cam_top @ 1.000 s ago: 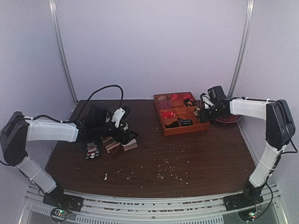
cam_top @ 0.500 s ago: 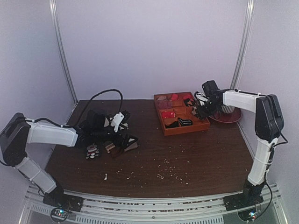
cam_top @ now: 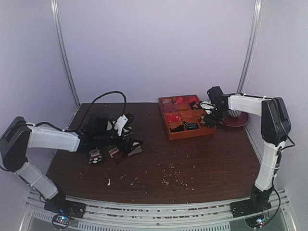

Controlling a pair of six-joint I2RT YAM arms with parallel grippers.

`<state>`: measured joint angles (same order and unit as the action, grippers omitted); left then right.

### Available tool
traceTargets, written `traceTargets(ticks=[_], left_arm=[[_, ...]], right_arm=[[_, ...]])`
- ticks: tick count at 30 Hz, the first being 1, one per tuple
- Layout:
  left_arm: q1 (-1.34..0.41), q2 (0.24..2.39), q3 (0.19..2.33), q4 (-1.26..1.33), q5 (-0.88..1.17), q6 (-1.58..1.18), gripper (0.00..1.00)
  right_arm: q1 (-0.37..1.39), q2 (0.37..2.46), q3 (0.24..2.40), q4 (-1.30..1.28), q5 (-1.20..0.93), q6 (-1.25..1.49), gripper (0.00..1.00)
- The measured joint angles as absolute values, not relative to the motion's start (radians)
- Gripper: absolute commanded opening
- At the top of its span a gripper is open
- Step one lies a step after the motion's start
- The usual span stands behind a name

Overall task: Roll the socks
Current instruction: Move the storage box to the center of the board.

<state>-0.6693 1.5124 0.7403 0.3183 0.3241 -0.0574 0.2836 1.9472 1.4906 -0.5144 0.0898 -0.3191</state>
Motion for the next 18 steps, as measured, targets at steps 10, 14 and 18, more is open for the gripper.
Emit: traceTargets(ticks=[10, 14, 18], left_arm=[[-0.669, 1.512, 0.740, 0.322, 0.327, -0.051, 0.93], [-0.669, 1.512, 0.740, 0.322, 0.334, -0.049, 0.94], [-0.669, 1.512, 0.739, 0.322, 0.337, -0.045, 0.93]], right_arm=[[0.383, 1.980, 1.485, -0.493, 0.216, -0.367, 0.04], [0.435, 1.947, 1.408, -0.422, 0.247, -0.382, 0.04], [0.464, 1.919, 1.365, -0.385, 0.208, -0.356, 0.04]])
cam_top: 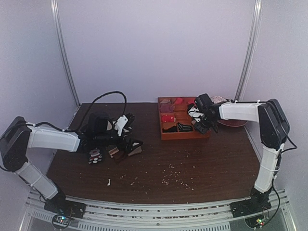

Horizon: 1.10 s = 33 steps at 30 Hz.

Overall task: Roll the socks
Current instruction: Move the storage box to the center of the board, then place a pair of socks in the storage box.

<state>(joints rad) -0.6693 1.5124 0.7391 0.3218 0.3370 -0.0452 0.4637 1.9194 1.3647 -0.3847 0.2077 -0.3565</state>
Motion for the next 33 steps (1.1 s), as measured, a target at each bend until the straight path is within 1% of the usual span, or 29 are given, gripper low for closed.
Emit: traceTargets(ticks=[8, 13, 20, 33], left_arm=[[-0.669, 1.512, 0.732, 0.320, 0.342, -0.041, 0.93], [-0.669, 1.513, 0.732, 0.318, 0.345, -0.040, 0.93], [-0.669, 1.513, 0.732, 0.313, 0.345, -0.036, 0.93], [-0.669, 1.551, 0.736, 0.304, 0.356, -0.035, 0.93]], right_arm=[[0.461, 1.900, 1.330, -0.335, 0.154, -0.255, 0.03], [0.416, 1.875, 1.304, -0.303, 0.053, -0.239, 0.04], [0.373, 1.855, 1.279, -0.276, -0.059, -0.309, 0.04], [0.342, 1.802, 1.162, -0.113, -0.096, -0.386, 0.04]])
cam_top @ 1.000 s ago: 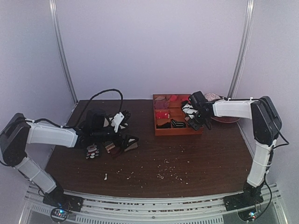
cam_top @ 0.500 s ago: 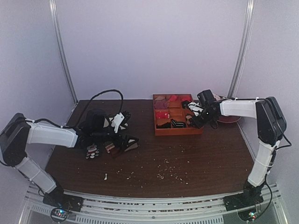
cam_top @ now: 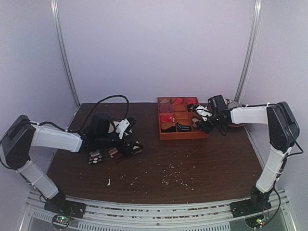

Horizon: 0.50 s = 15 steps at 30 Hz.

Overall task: Roll the socks
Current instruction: Place a pair of socks in the storage box.

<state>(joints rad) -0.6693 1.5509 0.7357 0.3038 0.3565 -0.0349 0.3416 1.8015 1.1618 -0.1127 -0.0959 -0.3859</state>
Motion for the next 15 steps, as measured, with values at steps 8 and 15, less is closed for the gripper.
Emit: traceTargets(ticks=[8, 15], left_arm=[[-0.669, 1.564, 0.745, 0.293, 0.362, -0.035, 0.92], [-0.669, 1.571, 0.745, 0.289, 0.371, -0.035, 0.92]], right_arm=[[0.313, 1.796, 1.180, -0.116, -0.148, -0.389, 0.04], [0.312, 1.827, 1.166, -0.109, -0.145, -0.387, 0.04]])
